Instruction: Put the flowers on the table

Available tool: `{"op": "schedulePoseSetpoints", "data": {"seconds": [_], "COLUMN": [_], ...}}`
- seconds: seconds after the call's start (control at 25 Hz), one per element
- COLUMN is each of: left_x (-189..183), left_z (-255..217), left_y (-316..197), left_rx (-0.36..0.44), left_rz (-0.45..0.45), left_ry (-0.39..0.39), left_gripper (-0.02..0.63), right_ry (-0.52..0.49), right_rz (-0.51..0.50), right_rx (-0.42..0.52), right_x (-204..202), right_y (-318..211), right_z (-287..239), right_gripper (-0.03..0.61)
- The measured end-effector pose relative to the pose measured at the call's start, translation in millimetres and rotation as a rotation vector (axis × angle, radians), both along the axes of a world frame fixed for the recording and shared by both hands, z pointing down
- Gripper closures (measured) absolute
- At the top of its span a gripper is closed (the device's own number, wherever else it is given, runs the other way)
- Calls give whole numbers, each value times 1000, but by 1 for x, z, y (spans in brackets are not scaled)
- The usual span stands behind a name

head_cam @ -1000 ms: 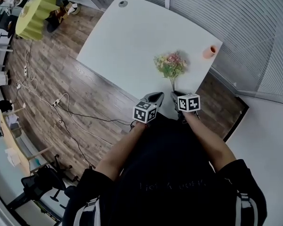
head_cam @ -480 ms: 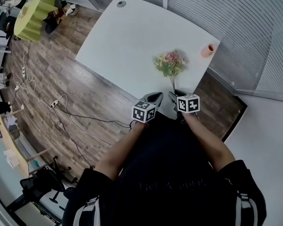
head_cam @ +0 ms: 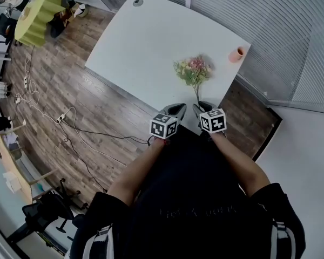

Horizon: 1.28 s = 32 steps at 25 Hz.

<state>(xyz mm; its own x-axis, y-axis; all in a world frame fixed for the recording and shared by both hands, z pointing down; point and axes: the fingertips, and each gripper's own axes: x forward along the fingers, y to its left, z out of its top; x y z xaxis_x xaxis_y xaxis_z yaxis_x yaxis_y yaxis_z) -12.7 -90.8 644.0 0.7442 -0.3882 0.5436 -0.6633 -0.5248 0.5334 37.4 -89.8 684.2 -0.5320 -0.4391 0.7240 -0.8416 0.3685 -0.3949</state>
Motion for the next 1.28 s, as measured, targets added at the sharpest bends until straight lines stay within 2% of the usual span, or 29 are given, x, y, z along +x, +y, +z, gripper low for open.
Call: {"op": "schedulePoseSetpoints", "data": {"seconds": [0.08, 0.24, 0.44, 0.6, 0.88, 1.08, 1.28], "left_x": [0, 4, 12, 20, 30, 29, 26], "left_z": [-8, -12, -31, -51, -102, -136, -151], "left_y": [-1, 1, 8, 13, 12, 16, 17], "left_rx": [9, 44, 154, 224, 310, 380, 389], "left_rz": [2, 28, 100, 137, 127, 134, 117], "left_ry": [13, 7, -3, 25, 108, 134, 162], "left_gripper": [595, 595, 595, 595, 595, 595, 595], "right_ry": [-5, -66, -134, -180, -266, -308, -324], "right_rz": [-25, -24, -41, -56, -41, -30, -30], "right_rx": [36, 86, 156, 231, 340, 398, 447], "right_x": [-3, -3, -6, -9, -9, -7, -4], "right_y": [0, 2, 5, 7, 11, 15, 17], "right_z": [-11, -26, -57, -87, -140, -172, -199], "right_gripper": [522, 543, 548, 548, 548, 548, 548]}}
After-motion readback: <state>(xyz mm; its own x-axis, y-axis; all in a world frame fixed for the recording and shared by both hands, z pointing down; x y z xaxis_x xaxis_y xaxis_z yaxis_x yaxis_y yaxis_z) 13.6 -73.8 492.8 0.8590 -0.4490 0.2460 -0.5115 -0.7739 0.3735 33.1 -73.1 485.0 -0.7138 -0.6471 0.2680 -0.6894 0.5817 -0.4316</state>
